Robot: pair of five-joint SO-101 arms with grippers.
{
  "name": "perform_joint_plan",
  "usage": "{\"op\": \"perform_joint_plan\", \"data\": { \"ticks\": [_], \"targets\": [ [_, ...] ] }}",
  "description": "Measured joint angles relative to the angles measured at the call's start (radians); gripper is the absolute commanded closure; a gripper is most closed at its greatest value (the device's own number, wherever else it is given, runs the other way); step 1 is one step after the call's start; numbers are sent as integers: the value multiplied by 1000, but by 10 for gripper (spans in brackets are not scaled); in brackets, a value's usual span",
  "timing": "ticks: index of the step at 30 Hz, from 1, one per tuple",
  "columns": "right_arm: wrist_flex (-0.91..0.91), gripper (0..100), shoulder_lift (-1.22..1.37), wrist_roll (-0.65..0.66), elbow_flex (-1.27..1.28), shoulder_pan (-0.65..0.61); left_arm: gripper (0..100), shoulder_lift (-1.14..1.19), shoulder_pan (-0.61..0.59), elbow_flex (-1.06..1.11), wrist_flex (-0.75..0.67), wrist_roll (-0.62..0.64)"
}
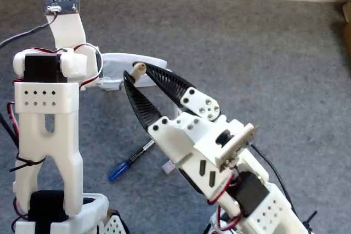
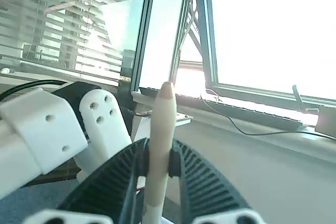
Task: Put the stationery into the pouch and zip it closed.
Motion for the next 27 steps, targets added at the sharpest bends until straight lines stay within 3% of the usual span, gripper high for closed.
{"op": "perform_joint_plan", "data": {
  "ticks": [8,21,27],
  "targets": [
    [-152,994,101,0,0,63,993,0,0,0,0,0],
    [-169,994,293,2,0,91,993,0,0,0,0,0],
    [-169,991,354,141,2,92,993,0,0,0,0,0]
  ]
}}
